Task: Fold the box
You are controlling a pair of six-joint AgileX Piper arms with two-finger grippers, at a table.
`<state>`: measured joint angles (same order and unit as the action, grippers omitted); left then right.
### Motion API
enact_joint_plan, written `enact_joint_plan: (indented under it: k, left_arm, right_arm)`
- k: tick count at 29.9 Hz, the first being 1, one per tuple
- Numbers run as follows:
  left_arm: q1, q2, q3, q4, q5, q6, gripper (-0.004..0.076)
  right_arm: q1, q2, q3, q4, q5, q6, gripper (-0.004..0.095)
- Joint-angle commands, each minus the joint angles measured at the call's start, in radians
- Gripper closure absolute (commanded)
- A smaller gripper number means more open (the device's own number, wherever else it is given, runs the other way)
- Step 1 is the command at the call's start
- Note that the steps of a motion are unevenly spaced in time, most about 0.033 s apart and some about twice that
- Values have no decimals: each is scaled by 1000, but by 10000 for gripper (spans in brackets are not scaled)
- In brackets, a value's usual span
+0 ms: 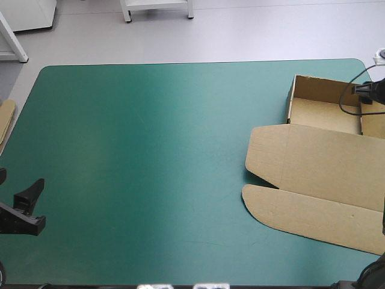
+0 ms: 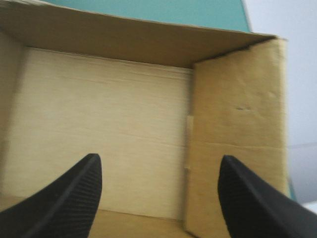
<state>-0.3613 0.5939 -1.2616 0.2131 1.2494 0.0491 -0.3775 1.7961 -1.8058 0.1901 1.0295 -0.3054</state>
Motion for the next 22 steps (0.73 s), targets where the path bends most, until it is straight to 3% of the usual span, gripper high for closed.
enact_joint_plan:
  k: [1, 6, 10, 16, 22]
  left_arm:
    - [-5, -21, -23, 89, -35, -23, 248]
    - [-5, -35, -23, 213, 6, -72, 248]
    - [-5, -37, -21, 219, 32, -96, 248]
    - [-5, -37, -21, 234, 42, -116, 248]
    - [-5, -74, 38, 237, 3, -164, 248]
  right_arm:
    - [6, -148, -15, 226, 29, -100, 365]
    - [105, -305, 1, 306, 85, -118, 395]
    - [295, -456, 91, 302, 41, -96, 398]
    - [634, -686, 325, 136, -215, 42, 449]
    - [879, -908, 624, -14, -438, 168, 464]
